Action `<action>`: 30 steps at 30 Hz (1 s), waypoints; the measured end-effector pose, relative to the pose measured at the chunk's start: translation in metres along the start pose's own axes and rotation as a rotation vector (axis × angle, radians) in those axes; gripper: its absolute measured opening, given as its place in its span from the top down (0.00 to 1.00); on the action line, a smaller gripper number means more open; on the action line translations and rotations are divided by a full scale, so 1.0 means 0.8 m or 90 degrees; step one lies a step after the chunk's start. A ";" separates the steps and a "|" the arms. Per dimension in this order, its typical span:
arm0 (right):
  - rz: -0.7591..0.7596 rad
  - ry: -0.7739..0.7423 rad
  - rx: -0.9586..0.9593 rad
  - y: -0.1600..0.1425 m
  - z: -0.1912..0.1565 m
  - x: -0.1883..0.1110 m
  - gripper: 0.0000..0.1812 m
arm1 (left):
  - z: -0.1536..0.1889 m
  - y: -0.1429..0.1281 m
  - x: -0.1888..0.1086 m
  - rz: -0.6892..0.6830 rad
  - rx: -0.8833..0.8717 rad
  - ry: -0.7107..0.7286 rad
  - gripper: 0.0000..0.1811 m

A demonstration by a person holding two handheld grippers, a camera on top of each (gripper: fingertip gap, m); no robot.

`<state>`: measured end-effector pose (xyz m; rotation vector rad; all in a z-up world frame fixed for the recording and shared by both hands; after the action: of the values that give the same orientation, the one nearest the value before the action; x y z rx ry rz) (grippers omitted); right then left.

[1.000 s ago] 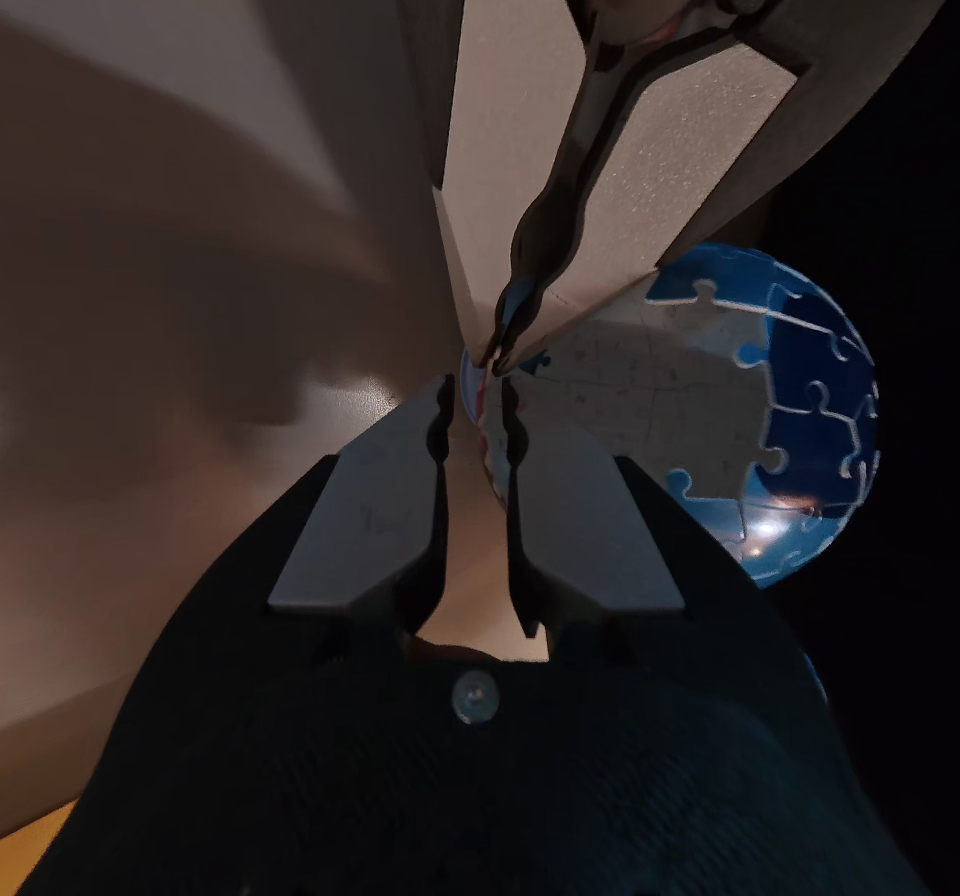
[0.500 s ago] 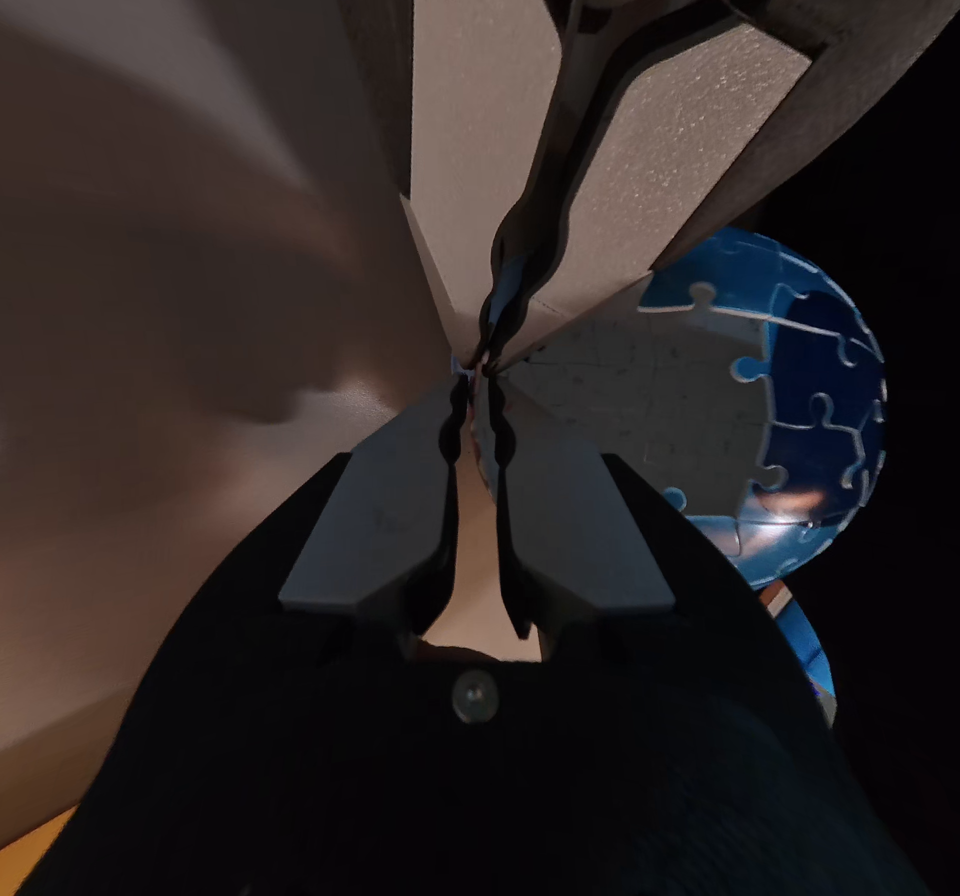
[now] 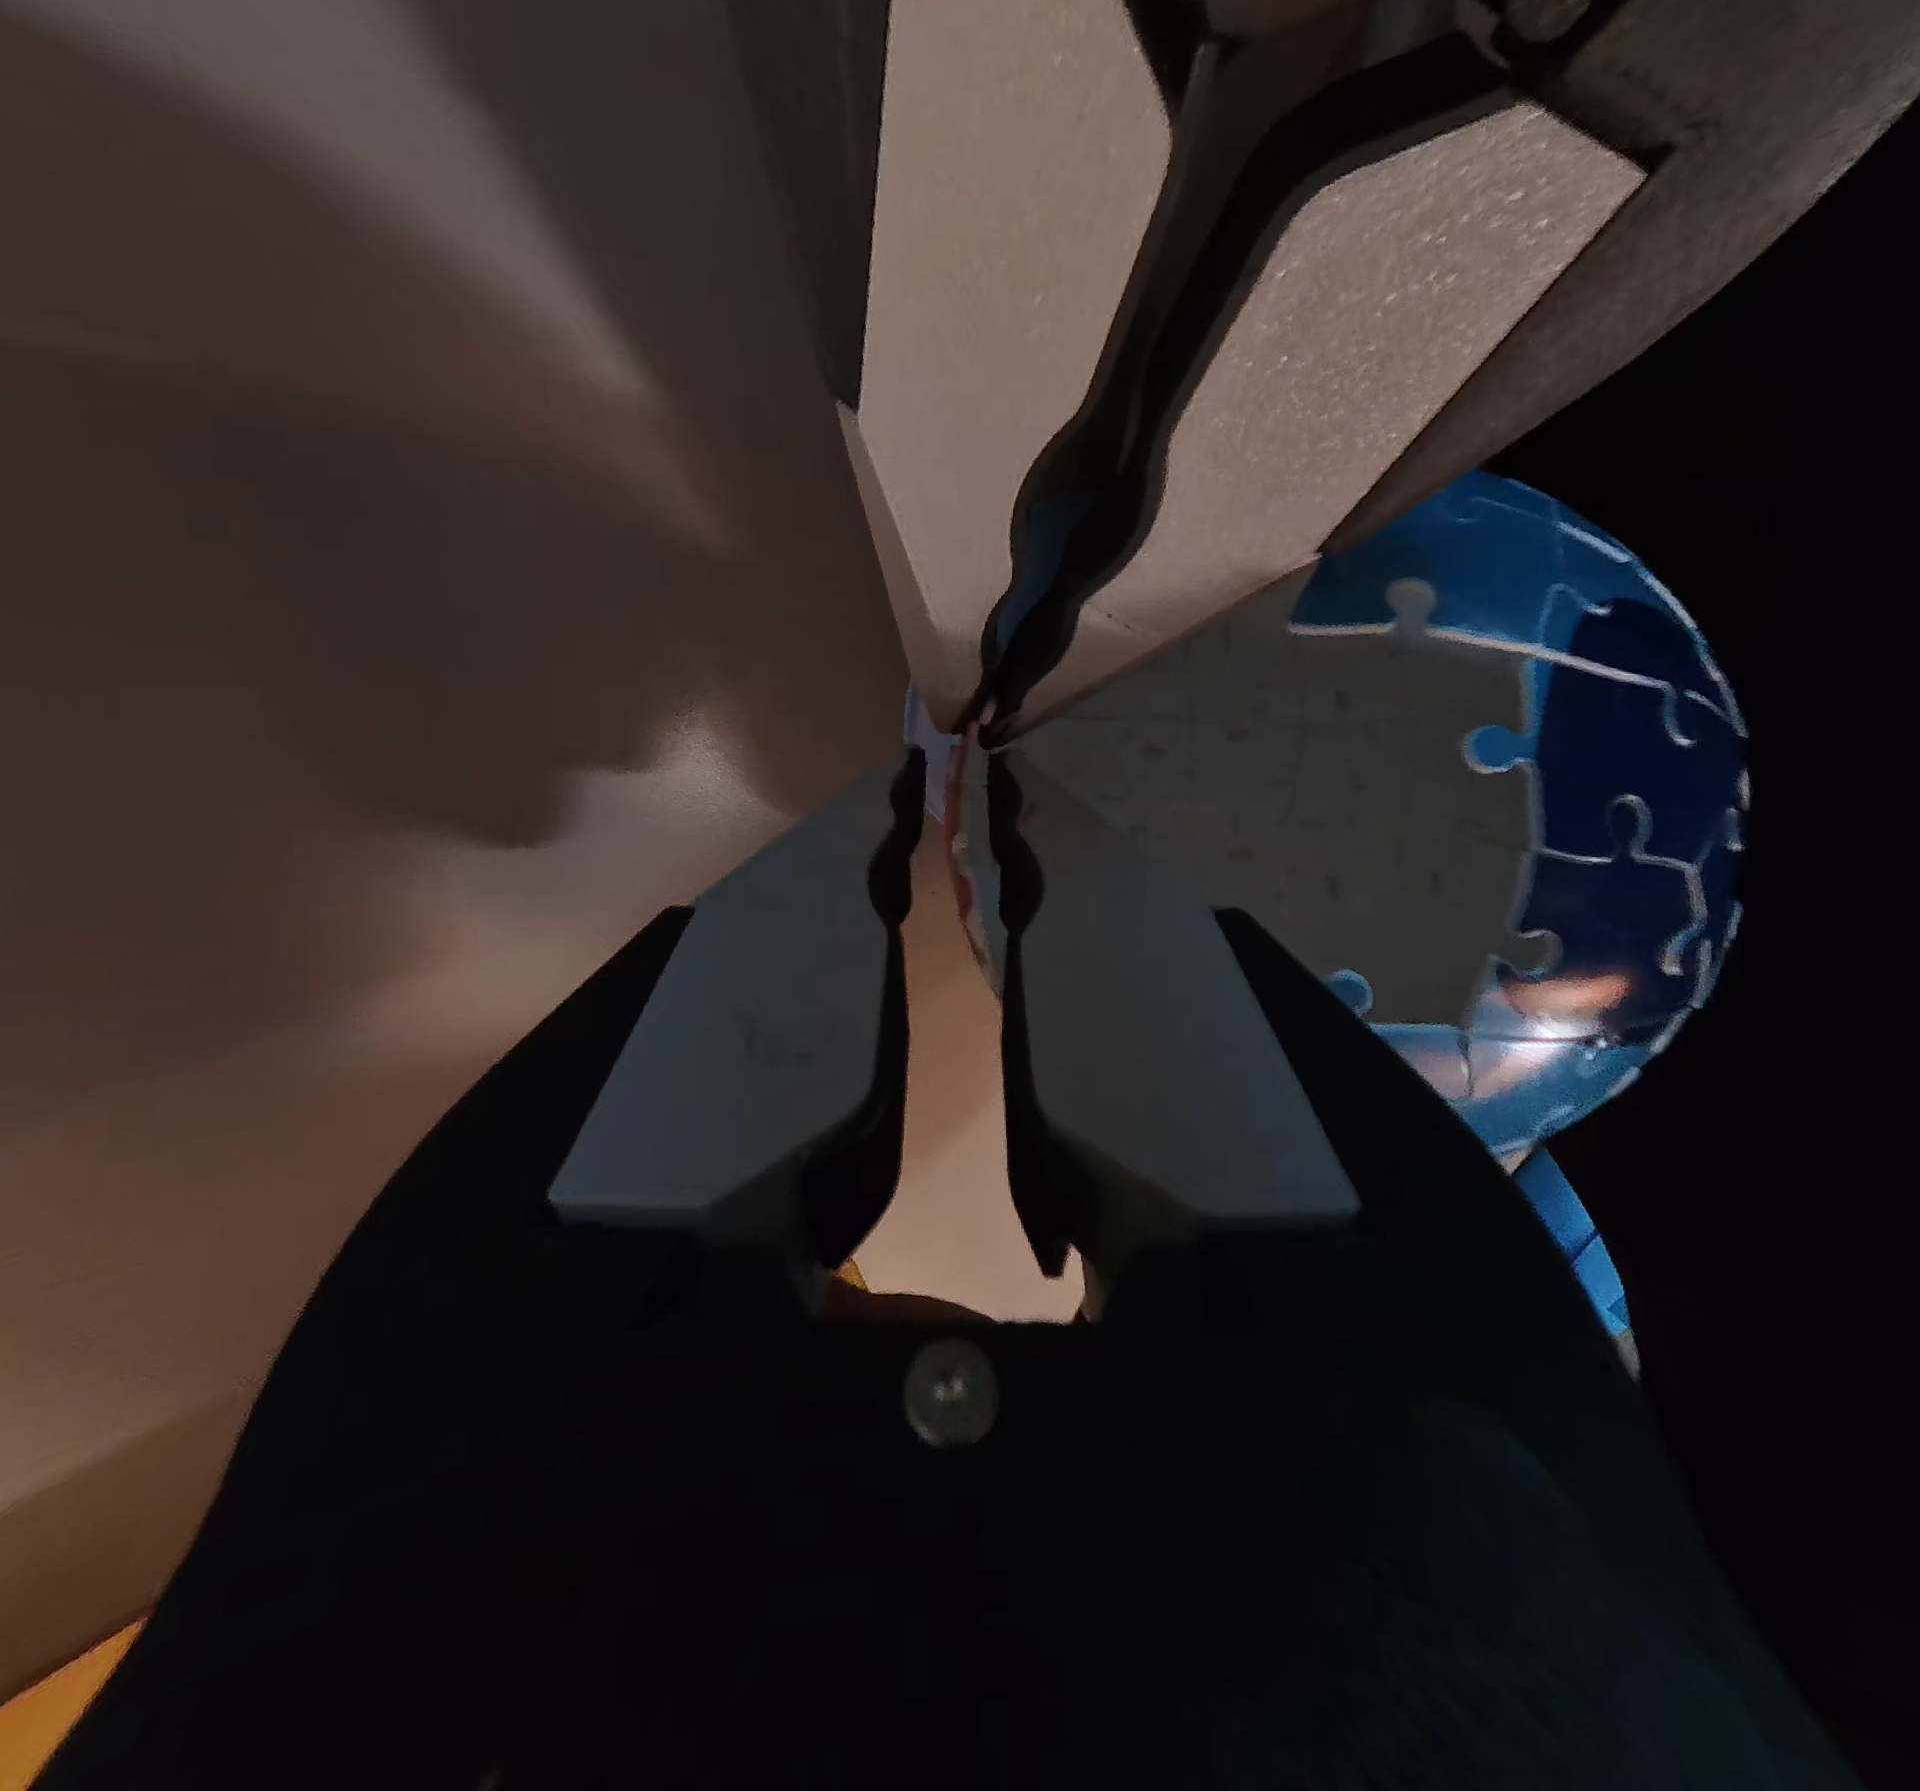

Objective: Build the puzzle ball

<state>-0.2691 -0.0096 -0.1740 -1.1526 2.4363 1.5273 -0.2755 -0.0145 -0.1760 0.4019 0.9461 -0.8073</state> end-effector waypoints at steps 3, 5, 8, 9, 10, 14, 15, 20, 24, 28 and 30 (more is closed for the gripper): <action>0.000 0.000 -0.001 0.000 0.000 0.000 1.00 | 0.000 0.000 0.001 0.002 0.002 0.003 0.95; 0.000 0.000 -0.001 0.000 0.000 0.000 1.00 | -0.001 0.000 0.001 0.001 0.002 0.004 0.95; -0.001 0.001 0.001 -0.001 -0.001 0.001 1.00 | 0.001 -0.001 0.004 0.004 0.005 0.000 0.98; -0.002 0.001 0.002 -0.001 -0.001 0.001 1.00 | 0.002 -0.001 0.004 0.005 0.005 -0.001 0.99; -0.003 0.001 0.002 -0.002 -0.001 0.001 1.00 | 0.002 -0.001 0.005 0.007 0.005 0.000 0.99; -0.004 0.000 0.002 -0.002 -0.001 0.002 1.00 | 0.002 -0.001 0.005 0.008 0.004 0.004 0.99; -0.003 0.000 0.002 -0.002 -0.002 0.002 1.00 | 0.002 -0.001 0.005 0.008 0.005 0.006 0.99; -0.004 0.006 0.010 -0.003 -0.003 0.002 1.00 | 0.003 -0.002 0.006 0.013 0.017 0.017 0.99; 0.003 0.018 0.023 -0.002 -0.004 0.000 1.00 | 0.004 -0.003 0.006 0.008 0.029 0.018 0.99; -0.005 0.046 0.048 -0.004 -0.005 -0.002 0.94 | 0.008 -0.007 0.006 -0.001 0.038 0.011 0.99; -0.014 0.044 0.038 -0.005 -0.005 -0.001 0.93 | 0.010 -0.006 0.006 0.004 0.042 0.008 0.99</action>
<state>-0.2651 -0.0131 -0.1746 -1.2377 2.4844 1.4228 -0.2735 -0.0248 -0.1759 0.4677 0.9307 -0.8329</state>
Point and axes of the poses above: each gripper's, where its closed fingertips meet, x out along the fingers, y out of its top, z = x × y across the jaws, the point moved 1 cm from there along -x, back along the fingers, and after that the axes turned 1 degree about z, right-handed, at the moved point
